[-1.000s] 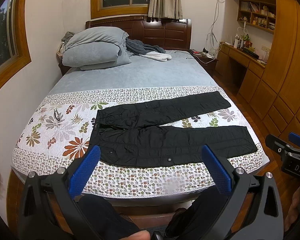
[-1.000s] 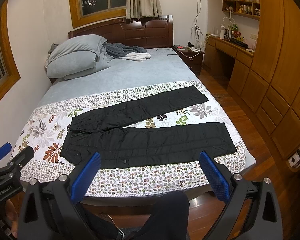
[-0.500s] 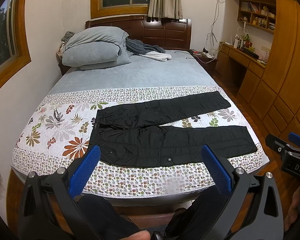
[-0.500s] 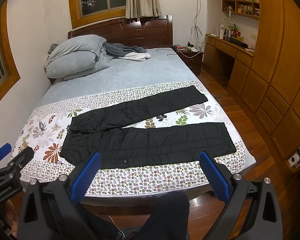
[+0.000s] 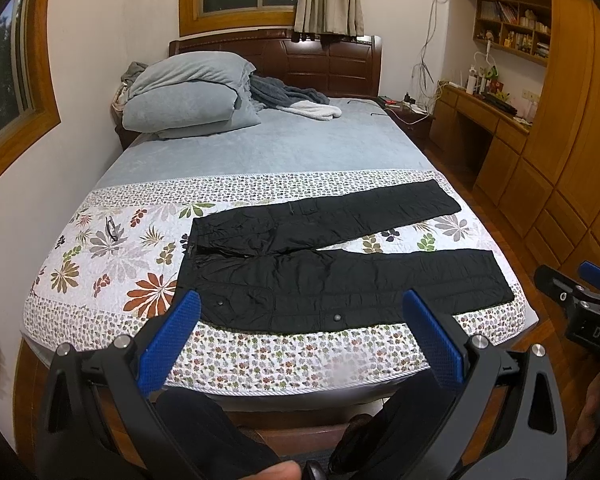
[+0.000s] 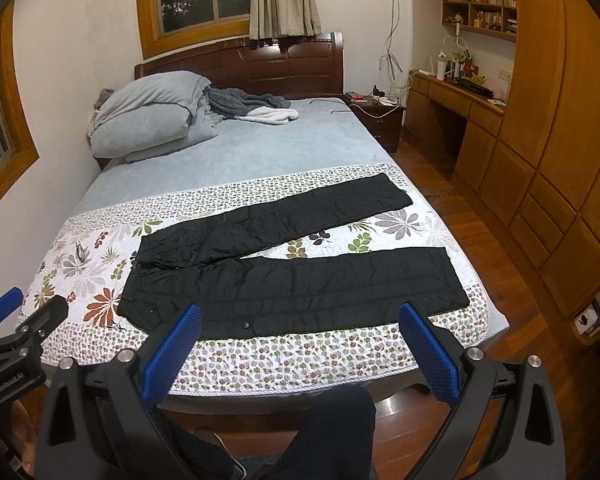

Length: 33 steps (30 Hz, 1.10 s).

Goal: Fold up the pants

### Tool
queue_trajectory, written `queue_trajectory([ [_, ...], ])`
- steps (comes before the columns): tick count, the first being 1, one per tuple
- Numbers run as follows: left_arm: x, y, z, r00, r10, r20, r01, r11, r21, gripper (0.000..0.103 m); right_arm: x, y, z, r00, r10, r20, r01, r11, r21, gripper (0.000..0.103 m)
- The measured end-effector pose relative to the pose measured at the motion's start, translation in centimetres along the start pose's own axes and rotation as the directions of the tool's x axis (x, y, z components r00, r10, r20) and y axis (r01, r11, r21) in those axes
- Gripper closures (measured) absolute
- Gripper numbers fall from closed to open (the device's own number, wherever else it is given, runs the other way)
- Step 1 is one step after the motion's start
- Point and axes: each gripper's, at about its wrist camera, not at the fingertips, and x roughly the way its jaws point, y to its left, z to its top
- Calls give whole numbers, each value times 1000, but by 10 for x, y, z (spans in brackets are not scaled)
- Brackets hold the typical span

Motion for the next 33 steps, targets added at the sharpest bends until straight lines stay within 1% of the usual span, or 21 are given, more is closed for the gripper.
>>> queue_trajectory([
  [33, 0, 6, 2, 1000, -6, 0, 6, 1000, -10, 3, 0, 6, 2, 1000, 2, 2, -2, 1000, -14, 3],
])
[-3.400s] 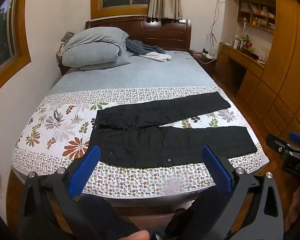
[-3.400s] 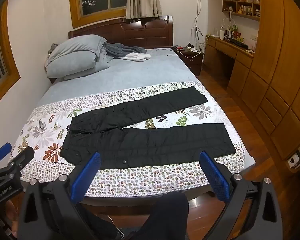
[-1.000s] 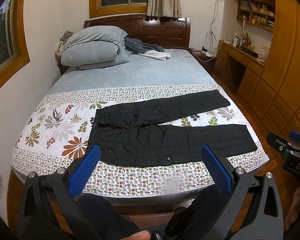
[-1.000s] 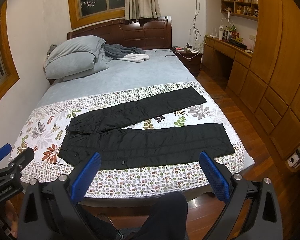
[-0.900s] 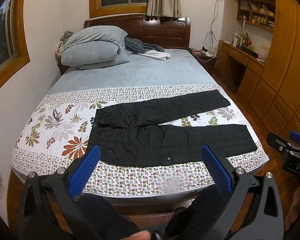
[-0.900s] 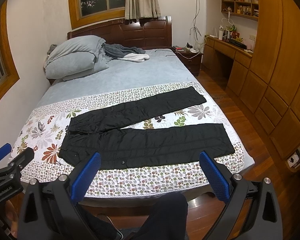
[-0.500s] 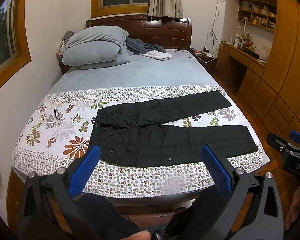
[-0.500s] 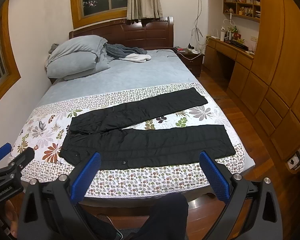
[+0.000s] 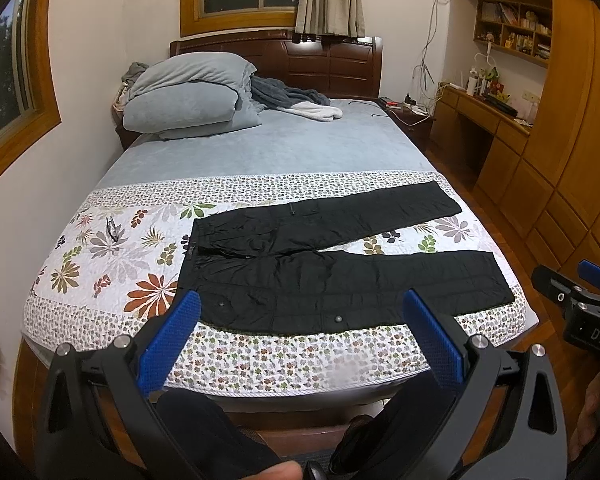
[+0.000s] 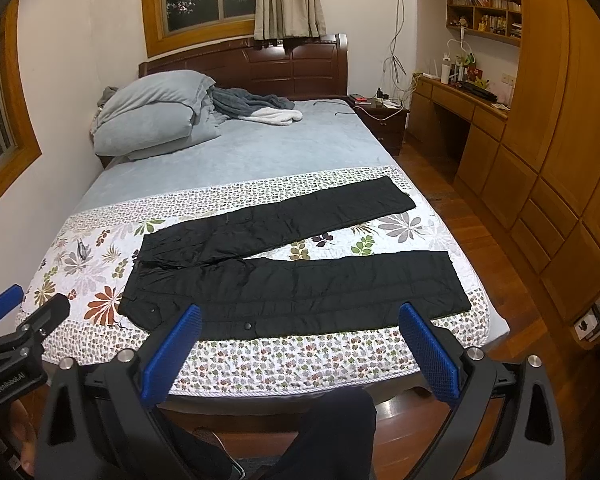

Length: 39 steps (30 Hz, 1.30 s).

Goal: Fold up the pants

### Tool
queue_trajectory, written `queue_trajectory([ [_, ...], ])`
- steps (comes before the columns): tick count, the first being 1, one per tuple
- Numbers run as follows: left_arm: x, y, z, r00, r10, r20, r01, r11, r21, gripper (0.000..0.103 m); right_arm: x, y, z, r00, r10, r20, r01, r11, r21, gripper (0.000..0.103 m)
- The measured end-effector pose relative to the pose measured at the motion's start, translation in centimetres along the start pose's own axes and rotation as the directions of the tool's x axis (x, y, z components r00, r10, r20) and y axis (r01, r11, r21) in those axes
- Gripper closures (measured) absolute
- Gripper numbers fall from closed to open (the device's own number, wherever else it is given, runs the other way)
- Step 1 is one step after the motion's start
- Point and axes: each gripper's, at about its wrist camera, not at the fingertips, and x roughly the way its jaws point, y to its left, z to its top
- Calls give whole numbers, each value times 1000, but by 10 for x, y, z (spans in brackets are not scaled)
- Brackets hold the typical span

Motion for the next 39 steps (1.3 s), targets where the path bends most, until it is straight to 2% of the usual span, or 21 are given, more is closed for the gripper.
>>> queue_trajectory([
  [3, 14, 10, -1, 1000, -26, -17, 26, 1000, -16, 3, 6, 0, -1, 1000, 0, 3, 0, 1000, -11, 3],
  [5, 40, 23, -6, 994, -92, -58, 90, 995, -34, 3, 18, -5, -3, 998, 41, 46, -40, 999, -26, 3],
  [6, 56, 32, -9, 986, -145, -81, 141, 989, -46, 3, 25, -8, -4, 997, 59, 53, -58, 998, -32, 3],
  [7, 79, 46, -13, 966, -232, -116, 225, 972, -73, 3, 45, -15, -6, 996, 84, 37, -82, 996, -38, 3],
  [9, 117, 76, -23, 941, -305, -145, 287, 949, -133, 3, 88, -30, -11, 993, 105, -58, -106, 994, -20, 4],
  [11, 151, 108, -33, 935, -317, -158, 286, 939, -193, 3, 134, -56, -21, 981, 146, -130, -142, 989, 45, 4],
  [13, 188, 151, -45, 940, -292, -175, 240, 932, -271, 3, 171, -84, -30, 973, 176, -150, -159, 980, 118, 4],
  [15, 226, 190, -55, 930, -285, -231, 194, 916, -352, 3, 207, -109, -40, 957, 196, -212, -157, 969, 190, 4],
  [16, 254, 217, -64, 906, -300, -299, 150, 888, -435, 3, 220, -120, -45, 949, 205, -241, -152, 963, 222, 4],
  [17, 275, 236, -71, 881, -342, -328, 142, 850, -507, 3, 231, -129, -50, 943, 212, -257, -148, 957, 249, 4],
  [18, 297, 256, -78, 856, -407, -320, 162, 798, -581, 3, 243, -139, -56, 940, 209, -268, -135, 953, 272, 4],
  [19, 317, 275, -86, 845, -437, -308, 159, 756, -635, 3, 249, -143, -61, 939, 205, -276, -126, 952, 279, 4],
  [21, 344, 298, -97, 856, -404, -323, 92, 734, -673, 3, 262, -151, -69, 932, 217, -290, -123, 943, 310, 4],
  [23, 372, 317, -110, 851, -414, -324, 58, 687, -724, 3, 271, -158, -80, 922, 248, -296, -131, 922, 364, 4],
  [25, 393, 328, -119, 843, -446, -299, 58, 629, -775, 3, 277, -163, -89, 915, 271, -298, -138, 906, 400, 4],
  [26, 400, 330, -119, 843, -453, -291, 60, 616, -785, 3, 280, -165, -92, 913, 281, -295, -144, 901, 410, 4],
  [30, 429, 331, -117, 842, -465, -275, 65, 593, -803, 3, 291, -175, -99, 907, 324, -271, -169, 867, 469, 4],
  [33, 449, 326, -121, 823, -505, -261, 74, 549, -832, 3, 301, -187, -99, 899, 358, -250, -181, 827, 533, 4],
  [35, 459, 328, -125, 820, -505, -269, 58, 542, -838, 3, 309, -198, -98, 896, 371, -243, -179, 805, 566, 4],
  [37, 461, 331, -129, 828, -504, -244, 57, 509, -859, 3, 316, -210, -98, 892, 390, -228, -186, 777, 601, 4],
  [39, 459, 330, -130, 835, -500, -230, 65, 505, -861, 4, 323, -223, -98, 893, 394, -215, -181, 755, 630, 4],
])
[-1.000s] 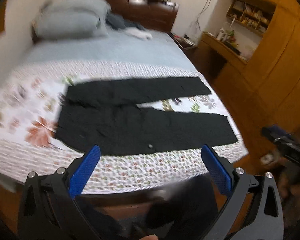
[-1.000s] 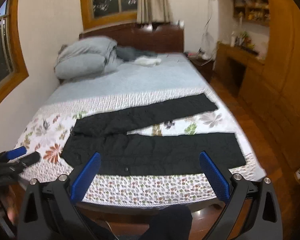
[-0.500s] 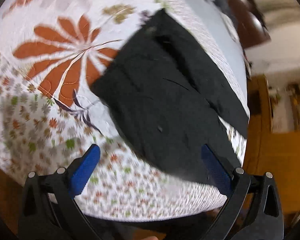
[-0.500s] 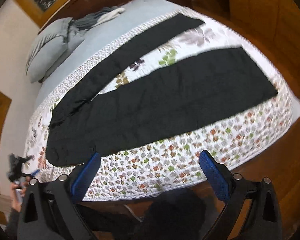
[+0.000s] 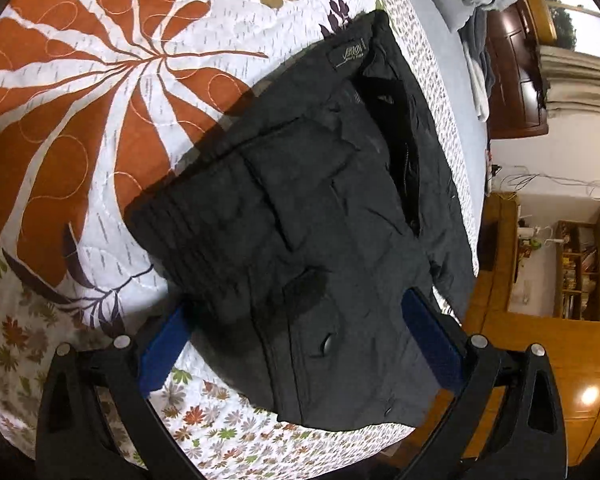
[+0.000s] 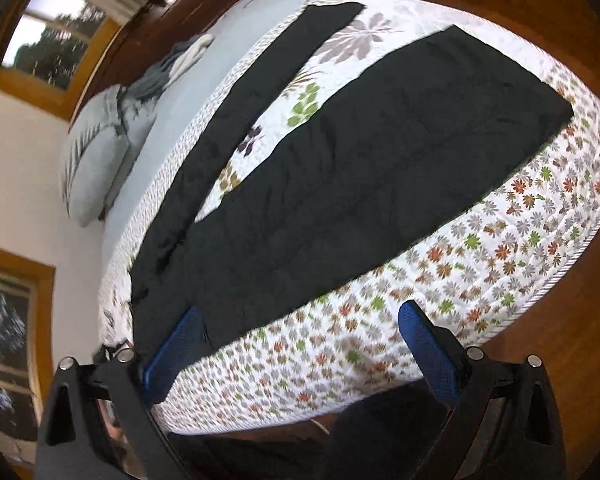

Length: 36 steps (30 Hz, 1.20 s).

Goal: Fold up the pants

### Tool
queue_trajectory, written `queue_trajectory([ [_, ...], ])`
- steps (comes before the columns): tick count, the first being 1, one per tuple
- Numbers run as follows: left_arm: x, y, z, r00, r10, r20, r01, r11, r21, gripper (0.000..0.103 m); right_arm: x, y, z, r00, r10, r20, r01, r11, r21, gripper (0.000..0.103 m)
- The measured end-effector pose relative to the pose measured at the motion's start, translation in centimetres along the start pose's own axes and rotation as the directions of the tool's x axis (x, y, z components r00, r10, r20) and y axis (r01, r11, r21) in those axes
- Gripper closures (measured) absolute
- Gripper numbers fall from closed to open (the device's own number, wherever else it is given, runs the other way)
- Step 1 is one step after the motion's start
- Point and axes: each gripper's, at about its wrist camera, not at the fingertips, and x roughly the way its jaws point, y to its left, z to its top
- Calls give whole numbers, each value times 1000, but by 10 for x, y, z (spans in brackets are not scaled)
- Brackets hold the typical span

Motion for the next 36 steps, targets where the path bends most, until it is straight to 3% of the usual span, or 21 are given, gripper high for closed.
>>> queue_trajectory([
  [2, -2, -3, -6, 999, 32, 7, -33, 999, 22, 10, 0, -16, 13, 1000, 7, 15, -8, 999, 36, 4],
  [4, 0, -10, -10, 991, 131, 21, -132, 989, 66, 36, -4, -41, 31, 999, 21, 46, -26, 995, 100, 4],
  [5, 1, -14, -10, 981, 193, 35, -195, 977, 85, 57, -7, -54, 38, 997, 39, 64, -47, 989, 139, 4],
  [6, 0, -14, -10, 974, 221, 46, -225, 971, 83, 68, -10, -64, 43, 996, 52, 78, -65, 984, 164, 4],
  [7, -1, -12, -10, 981, 187, 46, -190, 979, 68, 75, -14, -81, 52, 992, 63, 109, -85, 974, 209, 5],
  [8, 1, -10, -9, 986, 159, 45, -161, 985, 54, 80, -17, -96, 60, 989, 66, 136, -98, 966, 240, 15],
  [10, 3, -9, -8, 987, 151, 53, -153, 987, 40, 80, -18, -119, 73, 985, 75, 155, -118, 951, 286, 27],
  [14, 6, -4, -8, 986, 150, 67, -152, 988, 28, 80, -14, -161, 93, 979, 70, 191, -136, 922, 363, 27],
  [22, 4, 3, -12, 984, 164, 68, -165, 986, 9, 77, -12, -208, 104, 971, 5, 238, -125, 862, 492, 23],
  [28, 7, 1, -12, 982, 178, 70, -178, 984, -3, 76, 0, -225, 117, 948, 109, 299, -247, 844, 475, 25],
  [30, 7, -1, -12, 979, 188, 75, -188, 982, -6, 78, 6, -223, 123, 952, 103, 288, -231, 859, 458, 32],
  [31, 7, -5, -14, 976, 199, 84, -198, 980, -10, 80, 8, -221, 125, 957, 87, 278, -210, 867, 452, 48],
  [32, 6, -8, -16, 972, 212, 98, -212, 977, -11, 83, 10, -220, 124, 961, 73, 266, -192, 870, 454, 76],
  [33, 4, -9, -17, 970, 218, 109, -218, 976, -16, 87, 11, -222, 124, 963, 78, 258, -194, 865, 463, 86],
  [36, -8, -11, -22, 961, 226, 161, -219, 974, -58, 92, 6, -212, 122, 963, 74, 260, -185, 882, 434, 90],
])
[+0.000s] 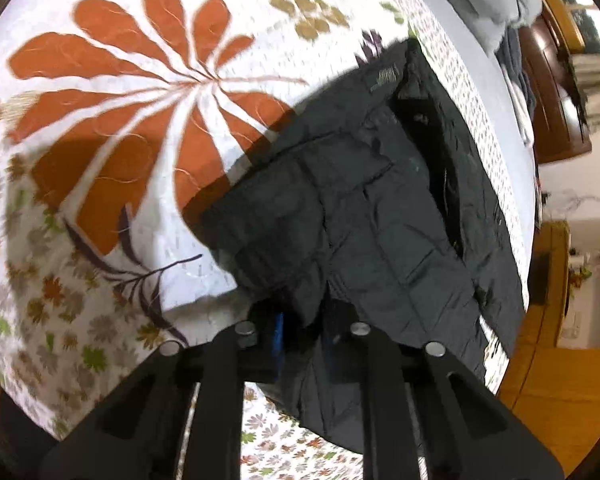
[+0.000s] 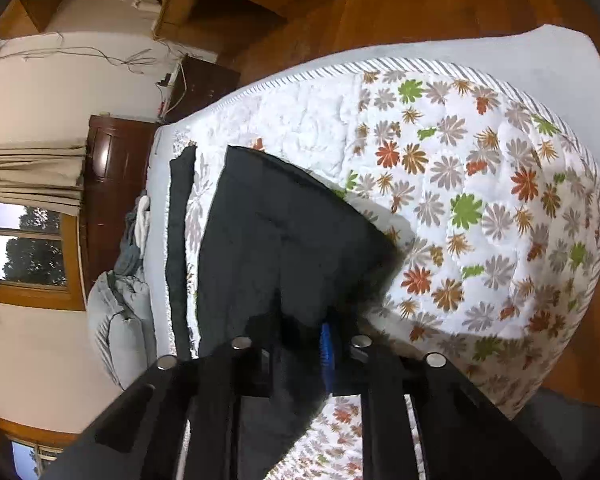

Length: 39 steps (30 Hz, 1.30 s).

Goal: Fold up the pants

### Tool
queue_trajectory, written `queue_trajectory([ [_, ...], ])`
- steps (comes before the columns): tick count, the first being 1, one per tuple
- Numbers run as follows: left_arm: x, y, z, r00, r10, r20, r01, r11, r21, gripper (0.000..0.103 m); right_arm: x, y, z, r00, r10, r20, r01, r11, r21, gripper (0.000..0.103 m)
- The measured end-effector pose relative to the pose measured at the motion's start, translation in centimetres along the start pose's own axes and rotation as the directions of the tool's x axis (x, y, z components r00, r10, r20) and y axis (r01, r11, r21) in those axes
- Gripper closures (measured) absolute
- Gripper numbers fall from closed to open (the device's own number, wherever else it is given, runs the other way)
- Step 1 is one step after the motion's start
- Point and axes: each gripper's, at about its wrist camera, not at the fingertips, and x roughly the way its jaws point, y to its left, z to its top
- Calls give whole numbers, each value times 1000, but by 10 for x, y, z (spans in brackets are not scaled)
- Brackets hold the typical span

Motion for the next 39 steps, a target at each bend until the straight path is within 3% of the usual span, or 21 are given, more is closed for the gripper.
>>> queue_trajectory([
  [5, -27, 16, 2, 999, 25, 47, -23, 999, -29, 93, -7, 18, -19, 999, 0, -37, -2, 999, -52, 91],
  [12, -68, 90, 19, 990, 98, 102, -86, 990, -115, 93, 11, 28, -76, 986, -31, -166, 3, 987, -163, 91],
  [16, -75, 102, 33, 985, 134, 108, -122, 986, -113, 91, 32, 22, -101, 972, -105, -210, 58, 974, -219, 90],
  [18, -72, 96, 34, 983, 158, 91, -150, 984, -91, 85, 35, 17, -102, 969, -118, -216, 70, 973, -218, 87],
  [19, -74, 95, 34, 983, 159, 89, -151, 985, -86, 84, 34, 16, -101, 969, -107, -221, 61, 977, -207, 80],
  [20, -77, 93, 34, 984, 152, 87, -146, 986, -80, 75, 31, 18, -100, 968, -106, -228, 58, 977, -207, 69],
  [21, -82, 91, 33, 987, 141, 84, -134, 988, -75, 54, 23, 22, -99, 969, -116, -220, 66, 973, -222, 58],
  [22, -88, 91, 31, 987, 134, 87, -128, 989, -67, 41, 12, 26, -97, 974, -121, -194, 73, 968, -239, 37],
  [23, -99, 90, 30, 985, 140, 105, -135, 989, -53, 21, -1, 26, -93, 978, -129, -166, 84, 964, -254, 28],
  [24, -108, 89, 30, 981, 151, 124, -147, 988, -41, 15, -13, 29, -89, 979, -147, -139, 104, 956, -276, 28],
  [28, -145, 76, 55, 986, 96, 139, -106, 992, 66, 12, -42, 60, -78, 965, -257, -61, 209, 884, -419, 28],
  [30, -159, 64, 80, 983, 85, 163, -103, 989, 108, 6, -43, 84, -74, 960, -274, -61, 211, 848, -487, 28],
  [32, -166, 44, 113, 980, 52, 192, -83, 984, 158, 3, -31, 116, -78, 959, -261, -107, 169, 834, -525, 20],
  [35, -149, 5, 171, 988, 46, 147, -82, 966, 247, 3, -3, 152, -89, 953, -266, -145, 137, 804, -579, 18],
  [36, -140, -6, 176, 990, 40, 132, -74, 961, 266, 3, 5, 157, -90, 949, -271, -159, 130, 801, -585, 18],
  [39, -102, -27, 211, 999, 24, 41, -37, 941, 337, 3, 47, 173, -96, 935, -275, -222, 103, 812, -574, 18],
])
